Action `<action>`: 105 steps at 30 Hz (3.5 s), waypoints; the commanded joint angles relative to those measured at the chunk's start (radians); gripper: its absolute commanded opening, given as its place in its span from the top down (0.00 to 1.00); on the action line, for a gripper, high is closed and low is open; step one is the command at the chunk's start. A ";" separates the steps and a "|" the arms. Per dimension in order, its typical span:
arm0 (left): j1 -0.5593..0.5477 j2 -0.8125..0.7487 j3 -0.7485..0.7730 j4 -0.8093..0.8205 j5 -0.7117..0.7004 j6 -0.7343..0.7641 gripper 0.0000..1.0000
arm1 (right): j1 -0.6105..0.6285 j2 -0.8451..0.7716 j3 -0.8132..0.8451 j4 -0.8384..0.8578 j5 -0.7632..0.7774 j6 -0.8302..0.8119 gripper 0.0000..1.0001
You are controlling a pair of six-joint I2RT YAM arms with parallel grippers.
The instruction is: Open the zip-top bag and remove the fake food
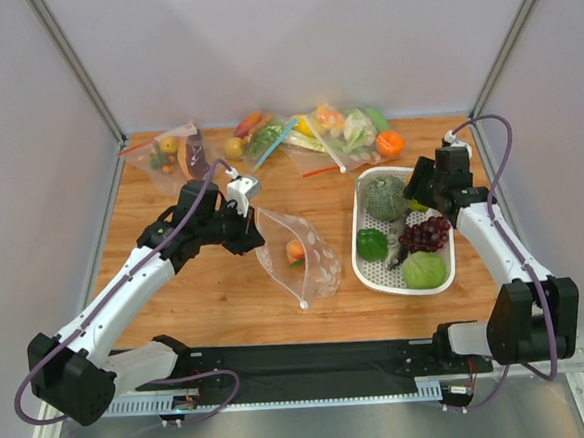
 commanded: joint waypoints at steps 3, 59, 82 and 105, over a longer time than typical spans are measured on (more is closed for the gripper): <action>-0.006 -0.027 0.034 0.005 -0.003 0.019 1.00 | -0.021 0.073 0.082 0.052 0.010 -0.040 0.53; -0.007 -0.029 0.033 0.008 0.004 0.013 1.00 | 0.623 -0.157 0.361 -0.096 -0.033 0.054 0.20; -0.007 -0.030 0.033 0.008 0.011 0.011 1.00 | 1.040 0.125 0.408 -0.017 -0.188 0.141 0.26; -0.009 -0.030 0.033 0.008 0.006 0.011 1.00 | 0.942 0.188 0.324 -0.051 0.035 0.168 0.26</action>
